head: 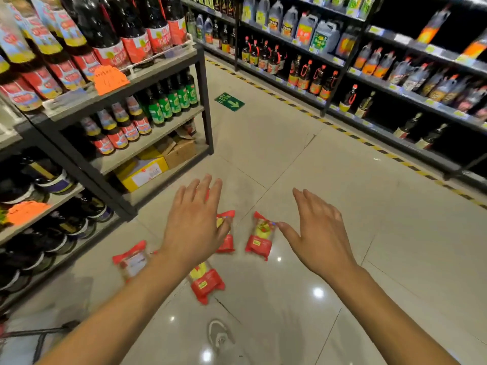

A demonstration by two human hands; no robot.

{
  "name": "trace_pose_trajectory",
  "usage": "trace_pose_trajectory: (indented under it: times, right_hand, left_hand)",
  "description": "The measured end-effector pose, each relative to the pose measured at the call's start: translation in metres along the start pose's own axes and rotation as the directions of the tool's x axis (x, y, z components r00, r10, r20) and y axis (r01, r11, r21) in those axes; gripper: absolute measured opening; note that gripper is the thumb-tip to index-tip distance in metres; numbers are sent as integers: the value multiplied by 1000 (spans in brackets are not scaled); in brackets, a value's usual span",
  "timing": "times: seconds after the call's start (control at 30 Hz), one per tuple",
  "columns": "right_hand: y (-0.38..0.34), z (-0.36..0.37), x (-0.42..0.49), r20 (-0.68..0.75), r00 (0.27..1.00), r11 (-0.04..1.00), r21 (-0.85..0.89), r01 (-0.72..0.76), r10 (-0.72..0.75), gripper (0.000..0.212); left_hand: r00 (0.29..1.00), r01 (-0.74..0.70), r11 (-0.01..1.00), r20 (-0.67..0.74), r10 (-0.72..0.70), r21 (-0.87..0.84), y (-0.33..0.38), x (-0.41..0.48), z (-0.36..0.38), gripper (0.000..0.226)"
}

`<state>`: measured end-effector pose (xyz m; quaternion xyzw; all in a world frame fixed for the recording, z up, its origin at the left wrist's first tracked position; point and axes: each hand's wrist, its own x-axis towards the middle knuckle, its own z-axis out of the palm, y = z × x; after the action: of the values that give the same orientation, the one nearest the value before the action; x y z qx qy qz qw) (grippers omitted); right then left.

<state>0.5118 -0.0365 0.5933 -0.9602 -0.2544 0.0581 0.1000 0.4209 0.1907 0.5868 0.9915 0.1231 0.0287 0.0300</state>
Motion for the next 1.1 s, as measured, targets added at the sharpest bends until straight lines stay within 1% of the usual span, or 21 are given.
trace_pose_trajectory:
  times: [0.1, 0.2, 0.37, 0.43, 0.53, 0.6, 0.67, 0.73, 0.8, 0.9, 0.93, 0.97, 1.03, 1.1]
  right_hand:
    - [-1, 32, 51, 50, 999, 1000, -19, -5, 6, 72]
    - [4, 77, 97, 124, 992, 1000, -3, -30, 31, 73]
    - [26, 185, 168, 260, 964, 997, 42, -69, 56, 70]
    - [40, 250, 198, 322, 943, 991, 76, -112, 82, 71]
    - [64, 348, 232, 387, 912, 975, 113, -193, 135, 76]
    - [84, 420, 253, 437, 882, 958, 127, -258, 179, 76]
    - [108, 494, 270, 510, 827, 921, 152, -359, 238, 79]
    - [136, 565, 282, 546, 785, 855, 217, -470, 293, 86]
    - [166, 636, 288, 571, 744, 793, 245, -558, 347, 93]
    - [198, 712, 294, 616, 645, 672, 242, -700, 452, 91]
    - [208, 733, 295, 612, 622, 637, 238, -733, 488, 89]
    - [219, 754, 296, 588, 615, 608, 246, -755, 525, 88]
    - [238, 789, 297, 550, 593, 550, 267, -792, 587, 84]
    - [254, 817, 299, 565, 550, 472, 294, -831, 615, 73]
  left_hand:
    - [1000, -16, 1000, 27, 17, -23, -19, 44, 35, 76]
    - [998, -15, 998, 52, 18, -54, -38, 82, 81, 72]
    - [991, 47, 995, 129, -35, -90, -66, 134, 191, 72]
    - [986, 93, 991, 147, -79, -95, -76, 150, 254, 71]
    - [988, 94, 990, 134, -80, -107, -88, 171, 351, 72]
    - [979, 99, 990, 187, -80, -96, -95, 183, 431, 79]
    - [962, 119, 991, 254, -100, -59, -101, 192, 514, 81]
    - [930, 166, 985, 337, -144, -39, -105, 195, 595, 81]
    - [886, 238, 971, 416, -207, -24, -111, 191, 669, 81]
    - [789, 333, 943, 549, -275, -5, -126, 184, 762, 83]
    - [770, 364, 931, 569, -289, -19, -131, 184, 787, 84]
    - [757, 403, 914, 576, -308, -41, -138, 185, 811, 85]
    - [719, 531, 838, 587, -372, -120, -149, 189, 848, 88]
    - [643, 688, 687, 633, -430, -233, -157, 193, 876, 95]
